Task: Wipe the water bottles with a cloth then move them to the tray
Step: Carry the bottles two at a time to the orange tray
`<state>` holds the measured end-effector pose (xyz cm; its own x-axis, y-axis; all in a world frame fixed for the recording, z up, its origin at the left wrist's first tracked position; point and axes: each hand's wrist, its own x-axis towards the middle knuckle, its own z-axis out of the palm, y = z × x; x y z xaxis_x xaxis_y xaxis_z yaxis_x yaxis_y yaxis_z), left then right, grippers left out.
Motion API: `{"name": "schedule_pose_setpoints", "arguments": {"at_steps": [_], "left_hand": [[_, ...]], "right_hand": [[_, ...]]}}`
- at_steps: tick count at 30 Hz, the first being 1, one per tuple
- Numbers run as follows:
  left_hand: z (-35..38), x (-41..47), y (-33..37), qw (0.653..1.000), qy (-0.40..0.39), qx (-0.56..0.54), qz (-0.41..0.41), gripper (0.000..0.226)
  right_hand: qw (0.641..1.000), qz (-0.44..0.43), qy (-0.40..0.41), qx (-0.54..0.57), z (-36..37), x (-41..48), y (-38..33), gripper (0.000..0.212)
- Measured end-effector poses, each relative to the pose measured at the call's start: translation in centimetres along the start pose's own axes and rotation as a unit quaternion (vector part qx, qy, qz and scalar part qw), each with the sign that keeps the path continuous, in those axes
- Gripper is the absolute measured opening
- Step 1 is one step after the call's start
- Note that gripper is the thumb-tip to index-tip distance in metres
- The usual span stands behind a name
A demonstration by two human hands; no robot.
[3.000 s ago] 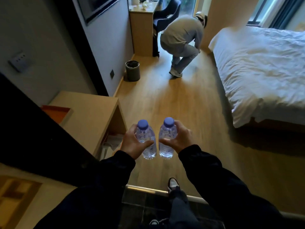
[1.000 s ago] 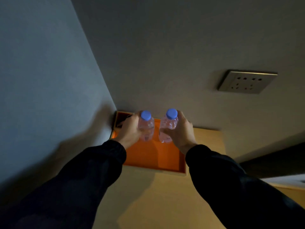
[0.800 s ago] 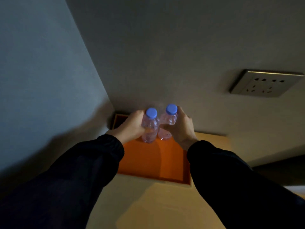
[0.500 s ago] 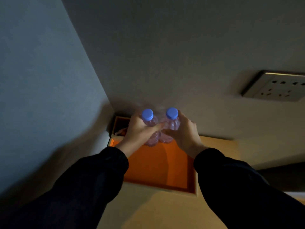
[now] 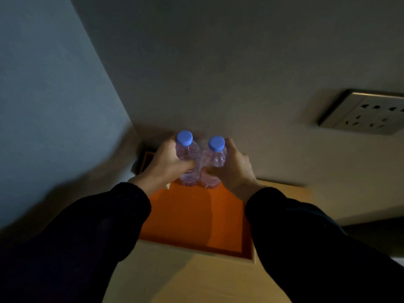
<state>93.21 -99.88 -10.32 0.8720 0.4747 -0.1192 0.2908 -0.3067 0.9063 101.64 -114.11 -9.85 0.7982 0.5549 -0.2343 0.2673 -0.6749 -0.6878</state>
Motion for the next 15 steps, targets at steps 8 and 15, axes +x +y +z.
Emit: {"name": "schedule_pose_setpoints", "arguments": {"at_steps": [8,15], "left_hand": [[-1.1,1.1,-1.2,0.997,0.028,0.070,-0.018,0.030],[-1.1,1.1,-1.7,0.999,0.026,0.041,0.007,0.036]], "right_hand": [[0.998,0.033,-0.035,0.034,0.4,0.3,-0.2,0.062],[0.999,0.028,-0.034,0.020,0.8,0.9,0.2,0.061]]}}
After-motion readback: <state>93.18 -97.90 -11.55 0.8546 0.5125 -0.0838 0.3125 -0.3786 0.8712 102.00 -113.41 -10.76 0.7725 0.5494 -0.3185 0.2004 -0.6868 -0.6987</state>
